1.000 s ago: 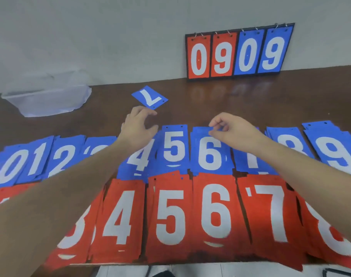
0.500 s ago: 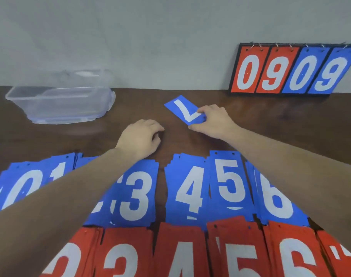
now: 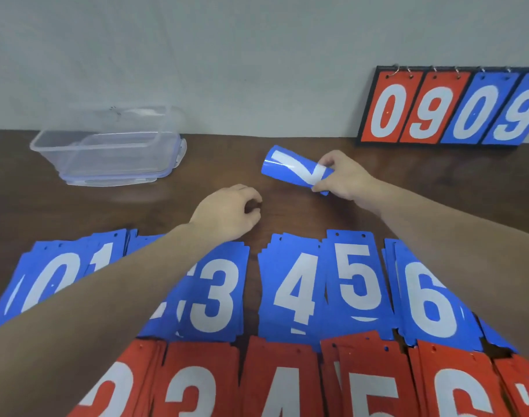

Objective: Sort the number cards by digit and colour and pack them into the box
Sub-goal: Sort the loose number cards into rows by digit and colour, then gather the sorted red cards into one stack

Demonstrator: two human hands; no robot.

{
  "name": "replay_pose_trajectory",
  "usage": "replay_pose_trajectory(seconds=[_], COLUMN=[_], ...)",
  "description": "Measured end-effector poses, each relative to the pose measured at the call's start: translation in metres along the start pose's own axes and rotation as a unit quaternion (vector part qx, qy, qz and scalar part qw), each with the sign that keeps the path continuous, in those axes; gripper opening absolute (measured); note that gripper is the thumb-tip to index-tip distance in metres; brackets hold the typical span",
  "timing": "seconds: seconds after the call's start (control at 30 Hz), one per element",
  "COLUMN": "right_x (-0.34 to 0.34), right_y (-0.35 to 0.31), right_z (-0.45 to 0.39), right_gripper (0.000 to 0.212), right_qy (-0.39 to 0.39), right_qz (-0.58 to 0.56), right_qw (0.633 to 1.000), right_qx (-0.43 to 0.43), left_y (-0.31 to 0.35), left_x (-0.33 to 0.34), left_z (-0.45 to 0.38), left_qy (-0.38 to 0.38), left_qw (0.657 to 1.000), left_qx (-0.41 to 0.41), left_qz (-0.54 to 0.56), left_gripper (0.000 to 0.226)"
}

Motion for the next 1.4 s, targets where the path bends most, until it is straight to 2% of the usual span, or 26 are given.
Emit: replay_pose_trajectory(seconds=[0.13, 0.23, 0.3, 0.43, 0.53, 0.7, 0.8, 0.9, 0.93, 1.03, 1.13, 1.23, 1.4], right_x=[-0.031, -0.063, -0.088, -0.131, -0.154, -0.182, -0.190, -0.187, -0.184, -0.176, -0.172, -0.163, -0.123], right_y=[0.032, 0.054, 0.071, 0.109, 0.142, 0.183, 0.199, 0.207, 0.209, 0.216, 0.212, 0.196, 0.148], right_z=[0.019, 0.040, 0.053, 0.078, 0.096, 0.121, 0.127, 0.128, 0.126, 0.120, 0.119, 0.124, 0.134], right_gripper=[0.048, 0.051, 0.056, 0.074, 0.055, 0.013, 0.012, 0.007, 0.007, 0.032, 0.057, 0.058, 0.043], right_qy=[-0.056, -0.113, -0.124, -0.104, -0.132, -0.183, -0.162, -0.126, -0.116, -0.075, -0.010, 0.009, -0.034], right_qz=[-0.089, -0.127, -0.133, -0.132, -0.157, -0.093, 0.019, 0.150, 0.187, 0.281, 0.302, 0.263, 0.239], right_qw=[0.994, 0.983, 0.980, 0.983, 0.977, 0.978, 0.985, 0.977, 0.971, 0.948, 0.936, 0.940, 0.934], right_qx=[-0.033, -0.074, -0.084, -0.081, -0.066, -0.039, -0.048, -0.083, -0.095, -0.131, -0.181, -0.218, -0.263], left_y=[0.028, 0.057, 0.080, 0.130, 0.161, 0.198, 0.216, 0.225, 0.226, 0.225, 0.217, 0.203, 0.172], left_x=[-0.008, -0.010, -0.007, 0.004, 0.014, 0.027, 0.036, 0.043, 0.045, 0.045, 0.042, 0.036, 0.018], left_z=[0.003, -0.003, -0.011, -0.019, -0.018, -0.013, -0.008, 0.001, 0.005, 0.020, 0.038, 0.057, 0.094], left_qy=[0.075, 0.141, 0.161, 0.144, 0.125, 0.117, 0.108, 0.101, 0.100, 0.098, 0.096, 0.107, 0.131], left_qw=[0.992, 0.970, 0.953, 0.947, 0.952, 0.956, 0.958, 0.965, 0.968, 0.972, 0.978, 0.980, 0.981], left_qx=[-0.047, -0.090, -0.098, -0.064, -0.010, 0.021, 0.019, 0.014, 0.016, 0.025, 0.023, 0.008, -0.012], left_qz=[0.086, 0.178, 0.239, 0.279, 0.280, 0.269, 0.263, 0.242, 0.231, 0.213, 0.186, 0.171, 0.142], left_gripper=[0.026, 0.027, 0.026, 0.022, 0.025, 0.026, 0.026, 0.027, 0.028, 0.031, 0.032, 0.029, 0.029])
Point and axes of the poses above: each hand's wrist, its own z-axis away from the middle knuckle, its own x-axis out of the palm, y = z × x, the point moved 2 cm from there along -z, towards the middle knuckle, and after that the axes turned 10 degrees about x, right-handed, at the moved point
